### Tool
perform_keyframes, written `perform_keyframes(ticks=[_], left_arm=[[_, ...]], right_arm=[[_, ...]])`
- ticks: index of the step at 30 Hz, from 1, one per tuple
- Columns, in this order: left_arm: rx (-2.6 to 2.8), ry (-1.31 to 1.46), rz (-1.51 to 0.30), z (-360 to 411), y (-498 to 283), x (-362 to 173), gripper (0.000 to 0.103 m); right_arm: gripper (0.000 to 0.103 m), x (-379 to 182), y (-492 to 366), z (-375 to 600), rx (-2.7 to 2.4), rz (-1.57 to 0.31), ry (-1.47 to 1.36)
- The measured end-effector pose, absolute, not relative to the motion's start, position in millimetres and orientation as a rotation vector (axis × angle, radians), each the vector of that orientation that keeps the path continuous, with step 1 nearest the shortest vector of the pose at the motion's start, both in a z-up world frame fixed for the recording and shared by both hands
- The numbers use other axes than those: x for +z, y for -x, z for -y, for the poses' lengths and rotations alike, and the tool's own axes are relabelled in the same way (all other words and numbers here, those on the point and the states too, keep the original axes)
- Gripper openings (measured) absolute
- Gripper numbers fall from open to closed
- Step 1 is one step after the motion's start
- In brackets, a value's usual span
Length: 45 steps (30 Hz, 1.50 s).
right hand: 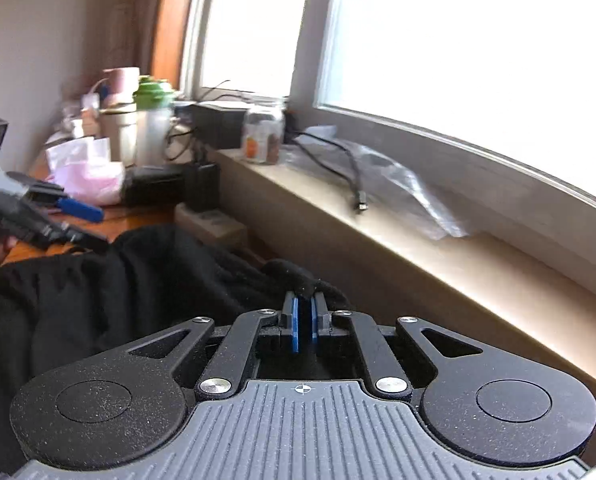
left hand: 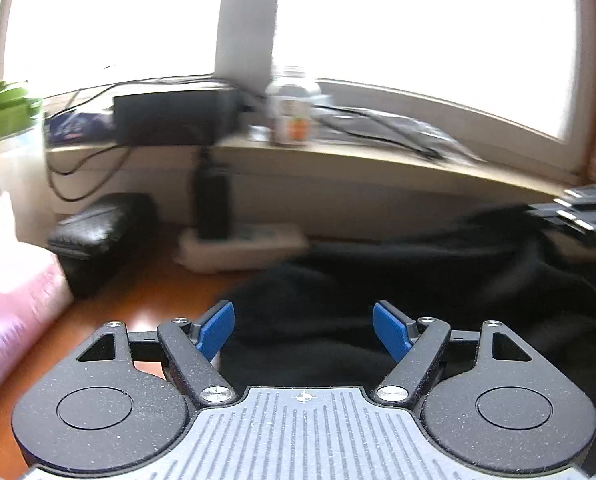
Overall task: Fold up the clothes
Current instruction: 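Grasp the sweatpants waistband with the left tool and lift it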
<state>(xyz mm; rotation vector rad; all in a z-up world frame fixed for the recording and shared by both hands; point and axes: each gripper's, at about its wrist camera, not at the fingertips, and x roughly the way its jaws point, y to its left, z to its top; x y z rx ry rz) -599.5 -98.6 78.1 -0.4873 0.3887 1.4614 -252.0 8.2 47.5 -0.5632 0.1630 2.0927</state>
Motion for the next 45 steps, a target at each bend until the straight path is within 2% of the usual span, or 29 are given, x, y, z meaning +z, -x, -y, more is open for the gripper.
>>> perform_keyframes(ticks=[2,4,7,9,12,13,14,15,17,18,19,20,25,27,29,31,33,34,36,37,38,39,40,43,45], left_arm=[[1.458,0.54,-0.416,79.7,607.4,72.6,0.078],[1.453,0.576,-0.444,69.3,611.1,65.2,0.072],[1.436,0.615,-0.46,61.9,614.0,55.9,0.063],[1.42,0.625,-0.459,59.4,614.4,52.2,0.062],[1.42,0.614,-0.475,56.4,613.2,50.7,0.055],[1.422,0.607,-0.478,56.5,612.4,50.7,0.05],[1.421,0.598,-0.482,57.0,611.5,50.1,0.046],[1.422,0.583,-0.486,58.3,610.3,50.1,0.043],[1.423,0.546,-0.494,61.6,607.7,52.0,0.029],[1.422,0.527,-0.499,63.8,606.3,53.2,0.026],[1.424,0.504,-0.501,66.5,605.2,55.4,0.016],[1.425,0.494,-0.495,68.6,605.2,57.3,0.012],[1.418,0.477,-0.502,71.4,605.3,59.4,0.012],[1.418,0.483,-0.514,70.5,605.8,57.3,0.017],[1.414,0.514,-0.507,68.3,609.0,55.5,0.027],[1.415,0.531,-0.502,66.2,611.2,54.4,0.032],[1.408,0.538,-0.511,64.3,611.1,53.4,0.032],[1.402,0.537,-0.518,63.7,610.4,53.2,0.035],[1.389,0.533,-0.533,62.7,609.0,52.7,0.035],[1.379,0.521,-0.54,63.8,607.8,52.8,0.025],[1.369,0.507,-0.547,65.1,606.5,52.9,0.02],[1.376,0.486,-0.538,68.5,605.5,56.0,0.016],[1.386,0.464,-0.527,72.1,604.5,59.6,0.009],[1.414,0.399,-0.494,83.2,601.6,70.3,0.009],[1.488,0.348,-0.379,95.1,609.5,88.2,0.008]], right_arm=[[0.009,42.5,250.2,-13.8,2.1,-0.206,0.607],[0.011,33.1,250.8,-16.5,2.102,-0.228,0.66],[0.025,19.9,250.2,-17.5,2.116,-0.263,0.723],[0.032,12.3,249.1,-17.1,2.128,-0.285,0.753],[0.034,4.3,248.4,-18.8,2.121,-0.305,0.783],[0.034,2.3,248.1,-19.4,2.121,-0.311,0.787],[0.033,0.8,247.7,-19.8,2.123,-0.316,0.788],[0.028,-0.1,246.9,-20.2,2.126,-0.324,0.785],[0.005,2.6,243.9,-18.5,2.14,-0.323,0.756],[0.005,4.8,243.0,-17.1,2.143,-0.311,0.736],[0.005,8.0,241.7,-15.1,2.144,-0.292,0.714],[0.004,11.5,240.3,-13.2,2.142,-0.274,0.692],[0.006,20.2,237.2,-10.1,2.191,-0.26,0.665],[0.013,21.3,236.7,-10.5,2.194,-0.249,0.657],[0.023,23.3,235.6,-12.9,2.188,-0.243,0.637],[0.026,25.5,234.8,-19.7,2.188,-0.264,0.623],[0.037,22.0,241.3,-28.8,2.199,-0.29,0.677],[0.039,18.5,246.3,-32.4,2.199,-0.294,0.716],[0.037,13.2,253.0,-36.2,2.182,-0.285,0.751],[0.037,12.7,253.3,-37.0,2.182,-0.299,0.744],[0.028,13.1,252.5,-37.3,2.187,-0.318,0.729],[0.008,14.5,250.9,-35.8,2.191,-0.321,0.708],[0.007,18.4,248.2,-32.0,2.19,-0.3,0.674],[0.005,35.5,238.1,-16.8,2.168,-0.202,0.538],[0.004,51.6,227.1,-3.4,2.114,-0.135,0.383]])
